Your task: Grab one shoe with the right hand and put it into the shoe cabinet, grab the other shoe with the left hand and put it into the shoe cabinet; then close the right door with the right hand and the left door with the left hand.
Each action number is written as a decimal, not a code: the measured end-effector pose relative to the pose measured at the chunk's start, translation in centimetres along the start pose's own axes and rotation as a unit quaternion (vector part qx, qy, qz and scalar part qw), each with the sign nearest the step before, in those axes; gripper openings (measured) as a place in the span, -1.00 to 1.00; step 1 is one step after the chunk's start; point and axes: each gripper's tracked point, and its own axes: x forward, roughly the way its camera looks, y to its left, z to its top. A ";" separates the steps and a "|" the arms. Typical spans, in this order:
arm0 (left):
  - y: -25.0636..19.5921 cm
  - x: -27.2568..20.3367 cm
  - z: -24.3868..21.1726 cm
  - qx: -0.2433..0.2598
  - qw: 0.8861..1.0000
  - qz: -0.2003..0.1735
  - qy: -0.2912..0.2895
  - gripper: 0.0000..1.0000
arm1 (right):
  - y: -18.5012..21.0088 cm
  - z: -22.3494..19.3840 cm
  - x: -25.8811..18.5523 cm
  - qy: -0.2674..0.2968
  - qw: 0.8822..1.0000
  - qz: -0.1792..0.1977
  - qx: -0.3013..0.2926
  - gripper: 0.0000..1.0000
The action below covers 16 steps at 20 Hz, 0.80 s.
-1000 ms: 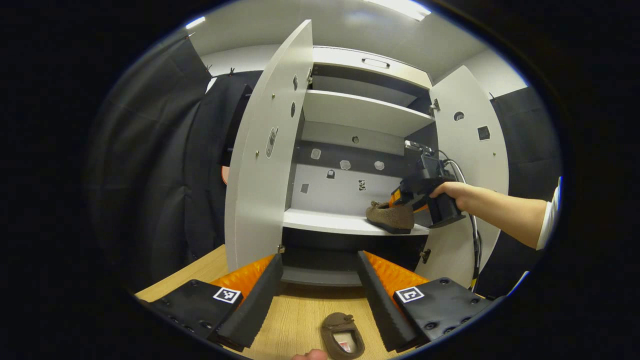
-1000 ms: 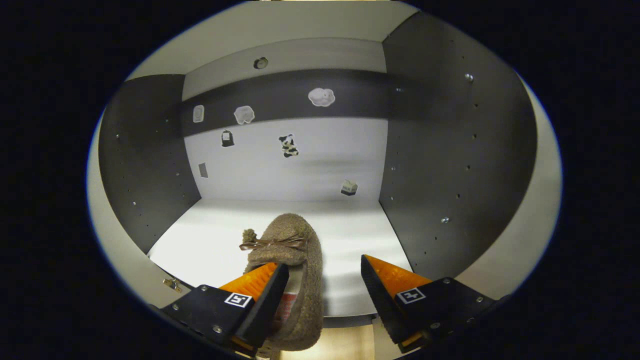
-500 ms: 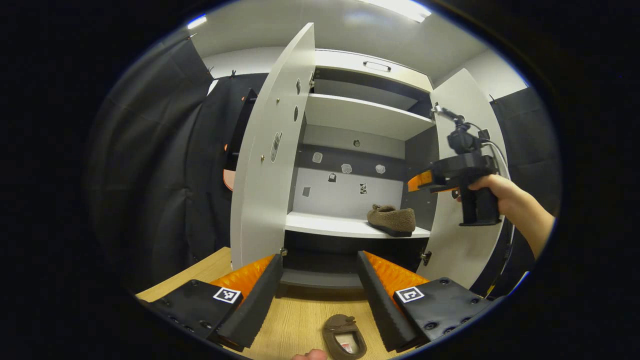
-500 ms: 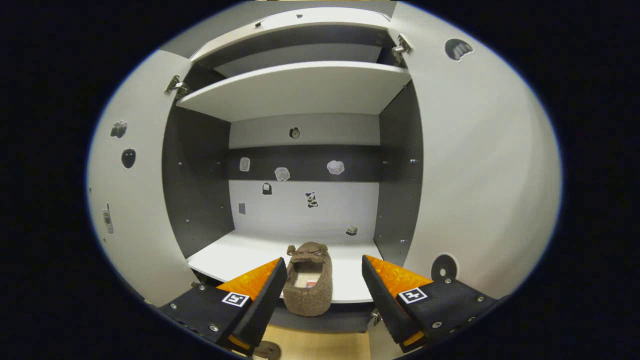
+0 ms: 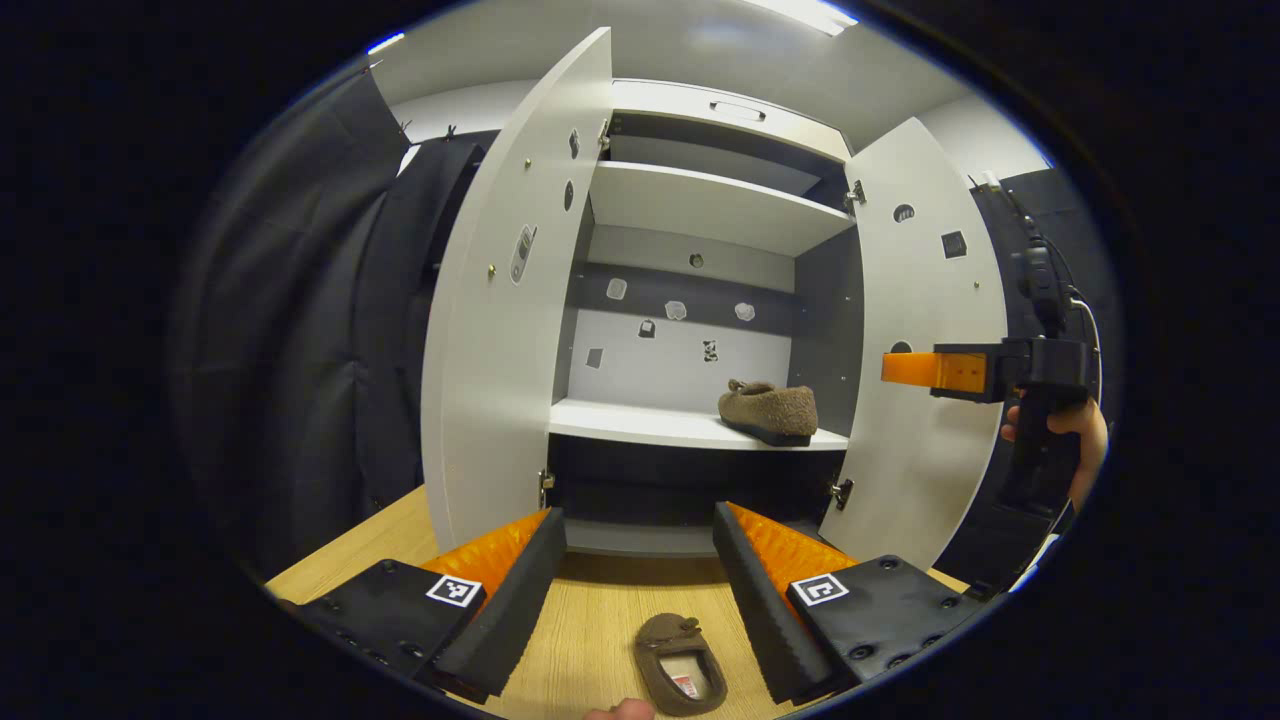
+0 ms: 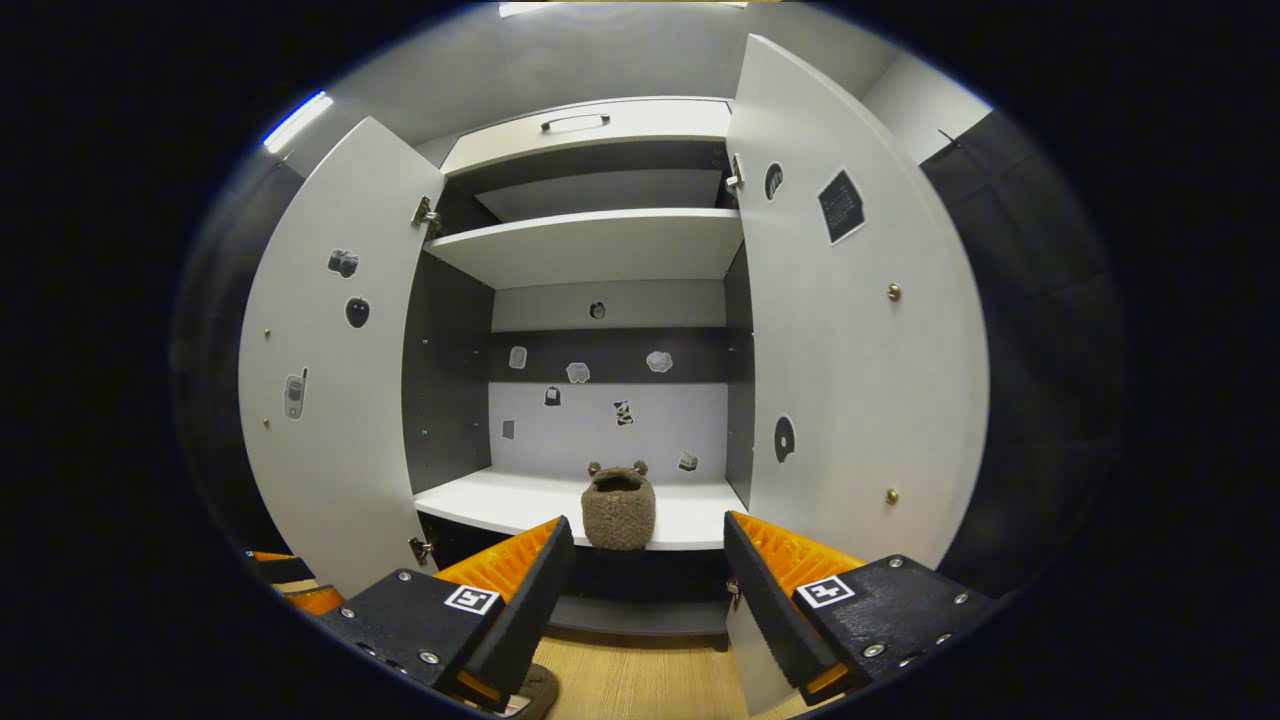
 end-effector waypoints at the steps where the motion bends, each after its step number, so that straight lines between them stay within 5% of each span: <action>1: -0.3 0.1 -1.2 -0.001 1.000 -0.004 0.015 0.93 | -0.3 -1.0 -1.0 -0.001 1.000 -0.007 -0.003 0.85; 7: -1.3 1.0 -9.8 -0.006 0.992 -0.023 0.122 0.94 | -2.3 -4.6 -4.3 -0.005 0.999 -0.040 0.005 0.85; 16: 0.2 2.3 -27.2 0.006 0.960 -0.019 0.280 0.95 | -4.8 -6.4 -6.3 0.011 0.998 -0.057 -0.003 0.85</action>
